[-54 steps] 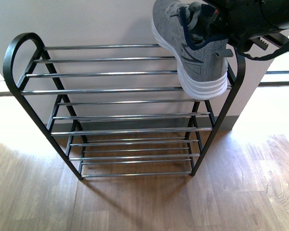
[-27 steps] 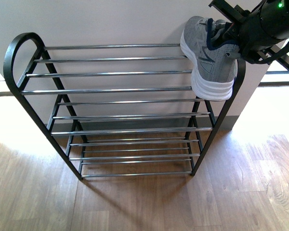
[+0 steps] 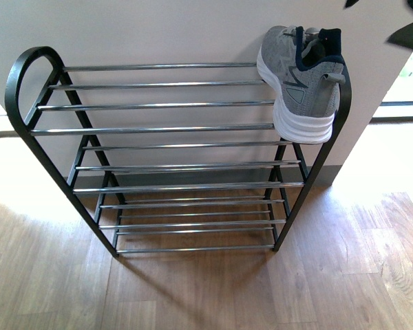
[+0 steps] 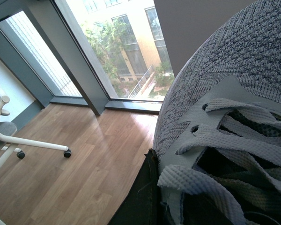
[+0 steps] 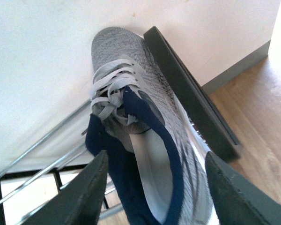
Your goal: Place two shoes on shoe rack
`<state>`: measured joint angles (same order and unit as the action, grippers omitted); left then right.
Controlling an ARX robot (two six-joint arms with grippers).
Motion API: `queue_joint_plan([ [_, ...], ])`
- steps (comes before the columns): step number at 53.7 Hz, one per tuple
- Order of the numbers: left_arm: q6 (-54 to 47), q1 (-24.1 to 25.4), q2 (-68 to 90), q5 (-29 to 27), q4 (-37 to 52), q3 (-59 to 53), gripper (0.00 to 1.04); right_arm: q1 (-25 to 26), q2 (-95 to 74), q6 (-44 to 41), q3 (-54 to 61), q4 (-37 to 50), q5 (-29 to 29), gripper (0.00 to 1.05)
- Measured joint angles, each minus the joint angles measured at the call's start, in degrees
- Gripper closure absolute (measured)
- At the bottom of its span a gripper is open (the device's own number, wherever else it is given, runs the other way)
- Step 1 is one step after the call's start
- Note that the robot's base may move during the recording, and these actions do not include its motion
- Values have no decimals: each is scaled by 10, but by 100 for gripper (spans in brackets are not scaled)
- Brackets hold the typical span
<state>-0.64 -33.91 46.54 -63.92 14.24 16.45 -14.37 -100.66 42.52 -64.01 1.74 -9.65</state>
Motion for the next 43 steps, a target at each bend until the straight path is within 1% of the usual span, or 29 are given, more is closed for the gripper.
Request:
queue_joint_plan([
  [1,0,0,0,0,0,0,103,3,19,-15,11,2,-12,35],
  [4,0,0,0,0,0,0,103,8,68,-93,45,19,-58,25],
  [5,0,0,0,0,0,0,103,11,78,-119,56,33,-60,23],
  [6,0,0,0,0,0,0,103,13,82,-127,64,52,-59,24],
  [7,0,0,0,0,0,0,103,18,92,-168,85,106,-47,27],
  [8,0,0,0,0,0,0,103,20,96,-177,96,136,-41,29],
  [9,0,0,0,0,0,0,103,24,103,-218,119,193,-32,32],
  [13,0,0,0,0,0,0,103,33,119,-297,190,339,-15,43],
  [16,0,0,0,0,0,0,103,37,128,-340,236,409,-6,50],
  [18,0,0,0,0,0,0,103,41,139,-363,275,457,0,57],
  [22,0,0,0,0,0,0,103,49,162,-388,318,494,8,67],
  [29,0,0,0,0,0,0,103,63,208,-408,371,514,19,85],
  [33,0,0,0,0,0,0,103,76,245,-413,419,521,29,103],
  [43,0,0,0,0,0,0,103,93,318,-421,494,521,49,103],
])
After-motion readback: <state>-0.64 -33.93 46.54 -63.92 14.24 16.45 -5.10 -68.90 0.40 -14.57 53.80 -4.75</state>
